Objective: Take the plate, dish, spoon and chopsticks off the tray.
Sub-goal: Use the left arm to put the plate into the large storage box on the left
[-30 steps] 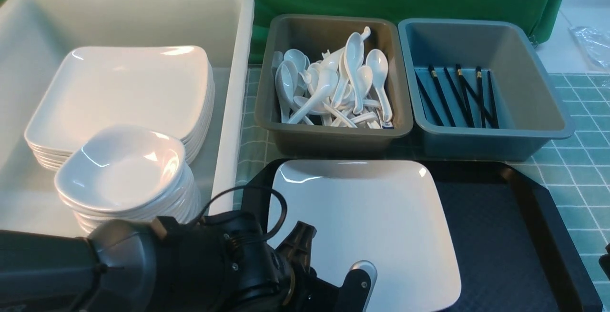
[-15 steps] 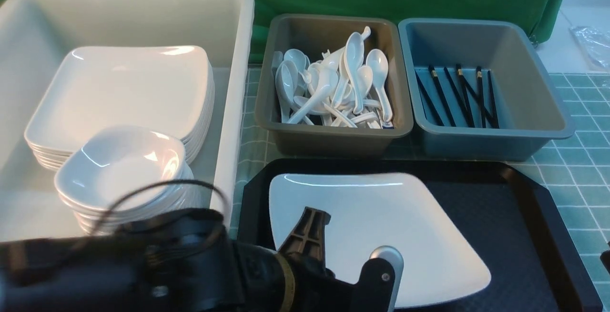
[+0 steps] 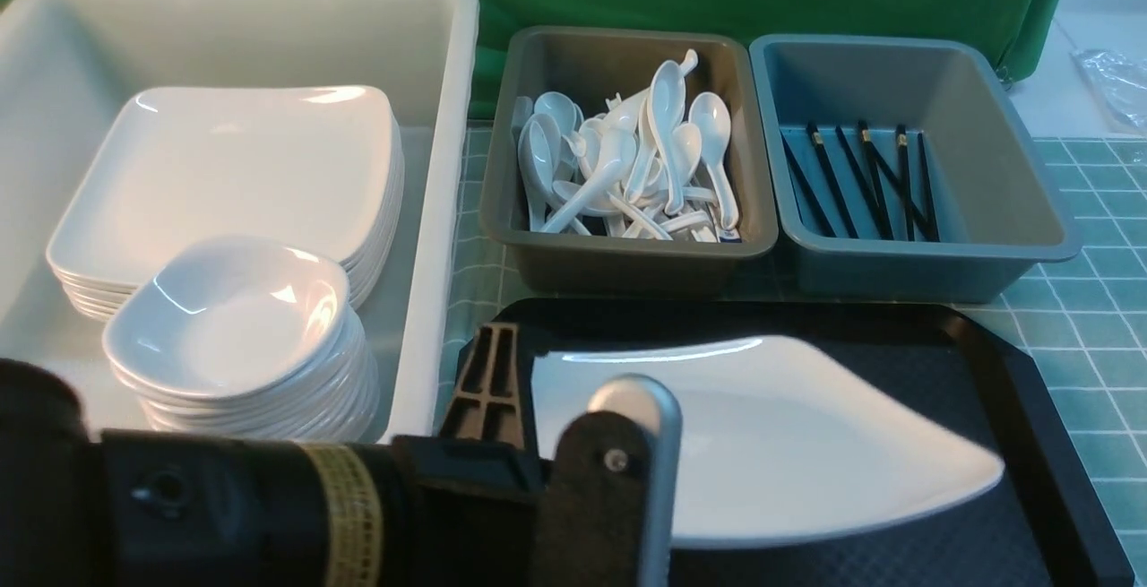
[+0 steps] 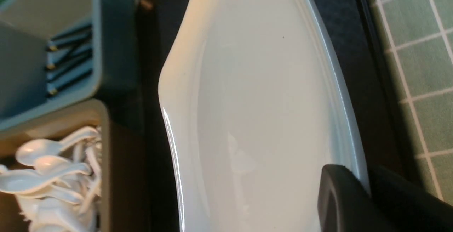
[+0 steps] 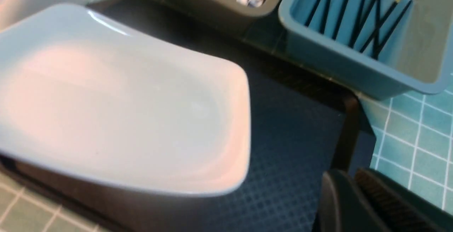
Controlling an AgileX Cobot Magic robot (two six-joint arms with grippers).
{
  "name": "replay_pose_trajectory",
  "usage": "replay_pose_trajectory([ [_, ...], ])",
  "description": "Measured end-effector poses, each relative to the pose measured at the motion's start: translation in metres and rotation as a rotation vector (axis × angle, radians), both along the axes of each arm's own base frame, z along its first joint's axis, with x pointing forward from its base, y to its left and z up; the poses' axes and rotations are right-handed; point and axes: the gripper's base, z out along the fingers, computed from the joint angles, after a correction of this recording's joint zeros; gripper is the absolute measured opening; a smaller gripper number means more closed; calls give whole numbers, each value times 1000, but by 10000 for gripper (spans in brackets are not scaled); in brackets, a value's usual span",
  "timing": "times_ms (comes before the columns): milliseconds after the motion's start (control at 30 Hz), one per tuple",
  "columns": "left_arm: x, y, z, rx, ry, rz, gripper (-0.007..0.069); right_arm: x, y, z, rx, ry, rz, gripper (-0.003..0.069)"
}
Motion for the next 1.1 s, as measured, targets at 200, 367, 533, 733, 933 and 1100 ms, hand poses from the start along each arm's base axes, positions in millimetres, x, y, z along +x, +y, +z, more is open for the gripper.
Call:
replay_pose_trajectory([
  [200,-6,11,38,-158,-56,16,33,-1,-4,23,63,-59,-16,18],
  [367,0,26,77,-248,-139,83,32,-2,-10,43,124,-117,-54,17],
  [533,40,65,90,-195,-253,358,32,-1,-9,52,167,-161,-38,17],
  [733,99,117,70,-60,-222,710,32,8,8,47,136,-139,-11,17],
  [933,161,152,21,77,-101,899,32,23,47,37,111,-98,138,19],
  [1100,189,154,-3,136,-55,936,34,30,63,27,60,-60,188,19],
])
